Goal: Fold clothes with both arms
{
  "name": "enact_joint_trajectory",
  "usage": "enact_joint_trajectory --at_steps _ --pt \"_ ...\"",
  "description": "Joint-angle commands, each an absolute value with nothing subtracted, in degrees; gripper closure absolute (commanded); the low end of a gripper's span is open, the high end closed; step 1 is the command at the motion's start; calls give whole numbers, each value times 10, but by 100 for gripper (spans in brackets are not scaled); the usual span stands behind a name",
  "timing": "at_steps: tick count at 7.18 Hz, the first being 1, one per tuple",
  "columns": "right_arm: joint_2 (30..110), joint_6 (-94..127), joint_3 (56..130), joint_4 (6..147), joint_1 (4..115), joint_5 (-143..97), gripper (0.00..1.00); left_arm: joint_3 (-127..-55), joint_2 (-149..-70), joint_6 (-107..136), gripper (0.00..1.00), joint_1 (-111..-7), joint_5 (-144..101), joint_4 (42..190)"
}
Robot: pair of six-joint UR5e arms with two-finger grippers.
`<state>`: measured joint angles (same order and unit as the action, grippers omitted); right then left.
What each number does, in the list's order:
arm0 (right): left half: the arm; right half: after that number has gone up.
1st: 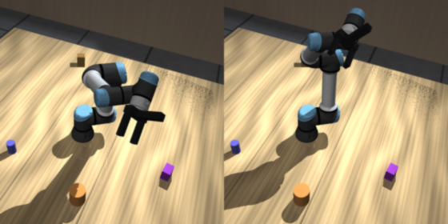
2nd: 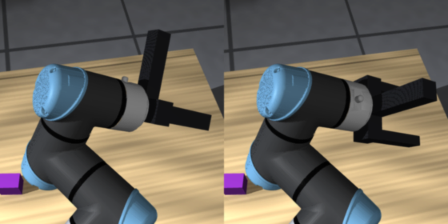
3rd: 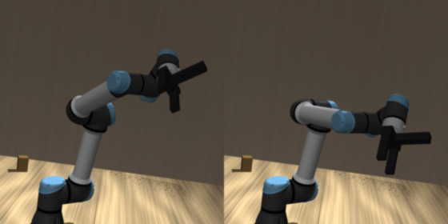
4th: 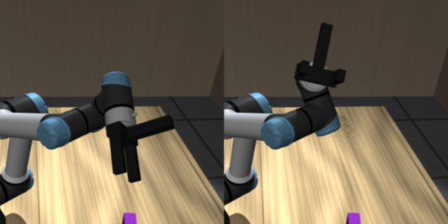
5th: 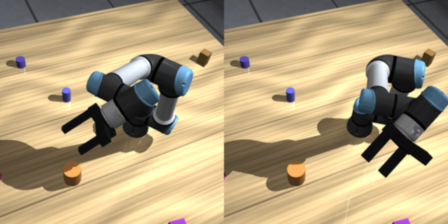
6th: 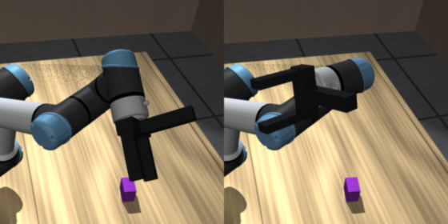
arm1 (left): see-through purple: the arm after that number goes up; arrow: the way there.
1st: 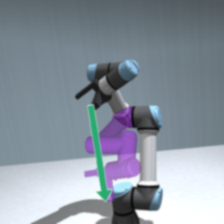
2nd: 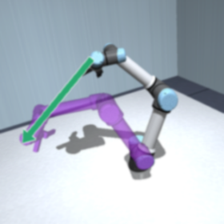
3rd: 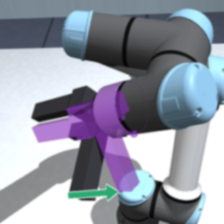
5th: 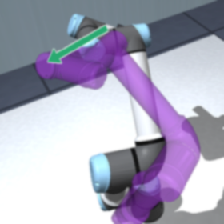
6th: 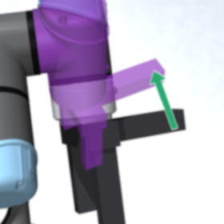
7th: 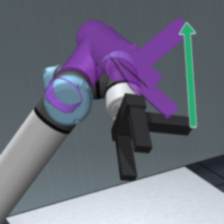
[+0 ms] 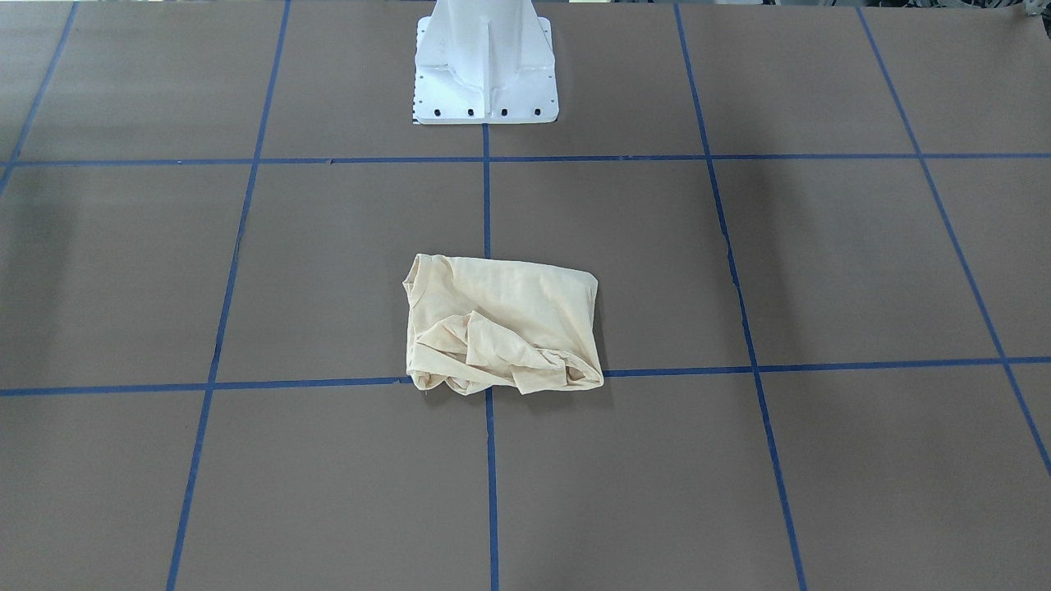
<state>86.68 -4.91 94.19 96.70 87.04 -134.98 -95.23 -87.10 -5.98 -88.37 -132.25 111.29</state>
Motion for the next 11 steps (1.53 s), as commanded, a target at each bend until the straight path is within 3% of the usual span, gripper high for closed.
enact_joint_trajectory --at_steps 1,4,5,6,7,11 --pt "865 -46 940 984 862 -1328 0 -957 -861 -2 1 -883 -1324 1100" --pt "847 -43 939 1029 863 -1387 0 -968 -858 1 1 -885 -1382 1093" --pt "860 -43 943 1023 864 -1396 0 -999 -836 2 1 -897 -1386 1094" --pt "875 -43 965 1022 864 -1388 0 -1072 -761 -2 1 -896 -1375 1100" --pt "890 -44 992 1022 866 -1377 0 -1086 -749 -1 1 -892 -1349 1100" --pt "896 -36 1005 1023 866 -1361 0 -1053 -797 3 1 -890 -1347 1093"
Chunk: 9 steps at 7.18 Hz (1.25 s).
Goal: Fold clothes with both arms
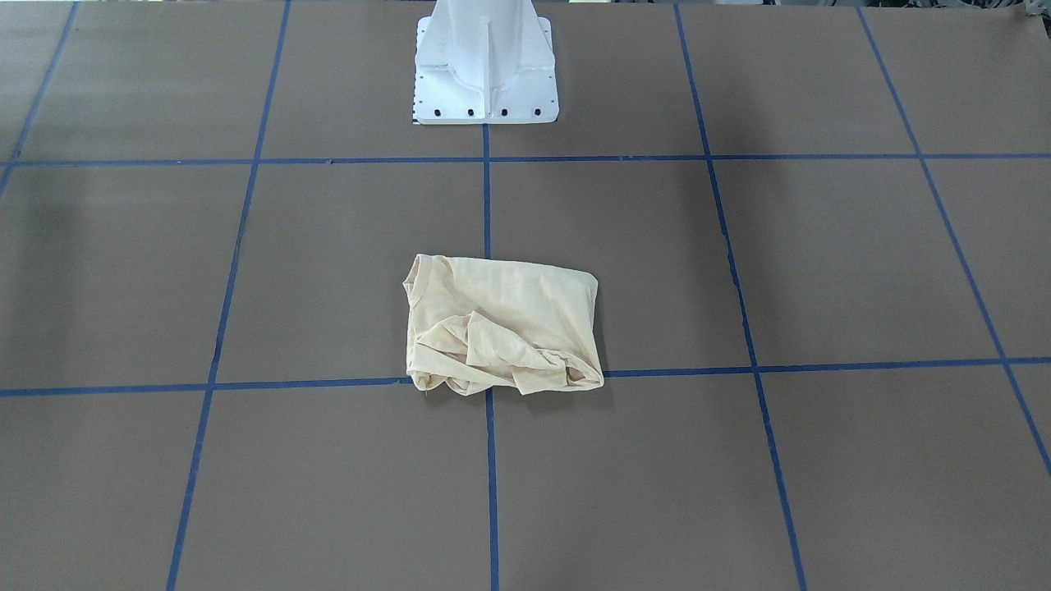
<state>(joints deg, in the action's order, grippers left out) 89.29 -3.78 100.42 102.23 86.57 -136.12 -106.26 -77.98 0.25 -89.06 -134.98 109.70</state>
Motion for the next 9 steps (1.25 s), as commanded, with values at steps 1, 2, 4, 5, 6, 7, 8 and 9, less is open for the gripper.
enact_joint_trajectory --at_steps 1,2,4,5,6,7,8,9 --pt "896 -37 1002 1023 866 -1360 0 -1049 -798 3 1 -890 -1348 1094" --pt "896 -37 993 1023 866 -1353 0 -1041 -799 3 1 -890 -1347 1096" --pt "894 -38 978 1022 865 -1344 0 -1034 -800 3 1 -890 -1351 1100" --pt "888 -38 955 1011 865 -1339 0 -1032 -801 3 1 -889 -1351 1100" --pt "887 -37 942 987 864 -1339 0 -1026 -805 3 1 -890 -1351 1100" --pt "886 -37 939 985 862 -1339 0 -1027 -805 3 1 -890 -1352 1101" --pt "886 -36 939 985 861 -1339 0 -1028 -809 3 1 -890 -1352 1101" --pt "886 -36 938 985 860 -1339 0 -1029 -809 3 1 -890 -1352 1101"
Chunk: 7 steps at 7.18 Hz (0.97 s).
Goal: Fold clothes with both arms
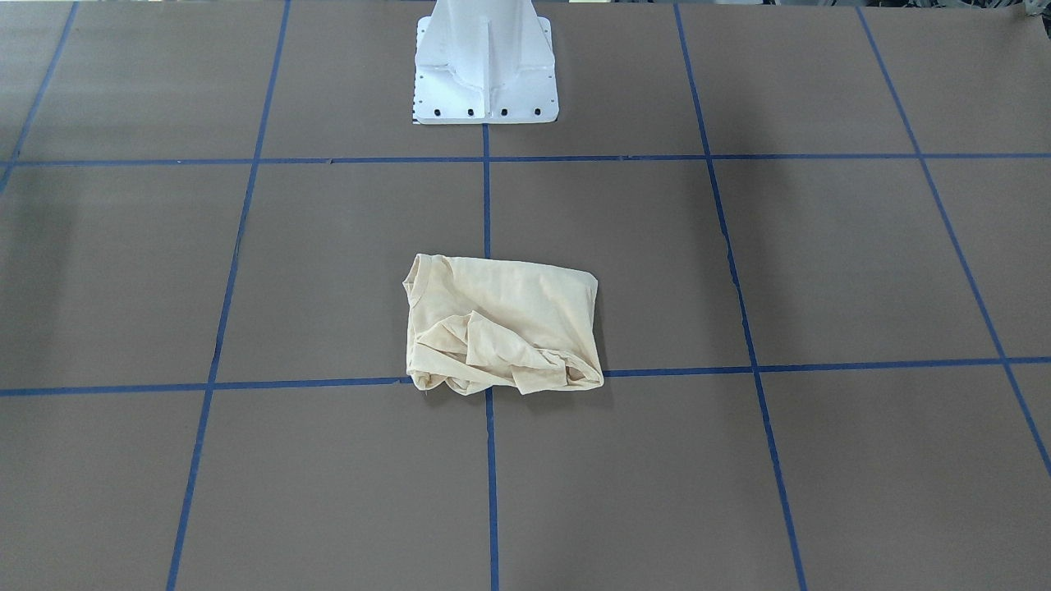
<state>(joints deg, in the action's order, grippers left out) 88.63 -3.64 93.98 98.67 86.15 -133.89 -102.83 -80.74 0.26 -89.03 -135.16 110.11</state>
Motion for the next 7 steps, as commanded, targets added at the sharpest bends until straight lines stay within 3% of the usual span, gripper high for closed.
enact_joint_trajectory --at_steps 1,7 --pt "886 -36 938 985 853 -1339 0 -1029 -809 3 1 -890 -1352 1101" --pt "887 -33 931 958 848 -1339 0 -1030 -809 3 1 -890 -1353 1100"
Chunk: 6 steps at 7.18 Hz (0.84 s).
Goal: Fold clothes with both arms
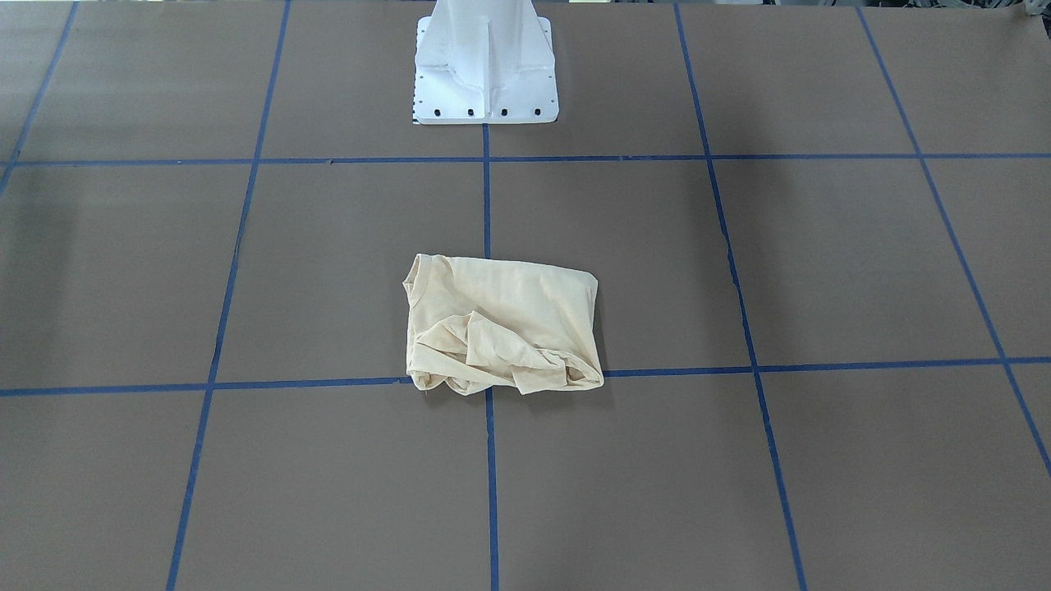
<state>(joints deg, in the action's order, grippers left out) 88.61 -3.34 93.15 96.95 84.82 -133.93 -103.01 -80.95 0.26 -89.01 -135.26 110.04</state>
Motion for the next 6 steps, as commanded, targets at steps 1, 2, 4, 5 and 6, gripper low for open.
enact_joint_trajectory --at_steps 1,2,4,5,6 --pt "888 -33 931 958 848 -1339 0 -1031 -809 3 1 -890 -1353 1100" --pt "888 -33 931 958 848 -1339 0 -1031 -809 3 1 -890 -1353 1100" --pt "887 -33 931 957 848 -1339 0 -1035 -809 3 1 -890 -1353 1100" --pt "887 -33 932 957 848 -1340 0 -1034 -809 3 1 -890 -1353 1100" --pt "887 -33 932 957 848 -1340 0 -1035 -809 3 1 -890 -1354 1100"
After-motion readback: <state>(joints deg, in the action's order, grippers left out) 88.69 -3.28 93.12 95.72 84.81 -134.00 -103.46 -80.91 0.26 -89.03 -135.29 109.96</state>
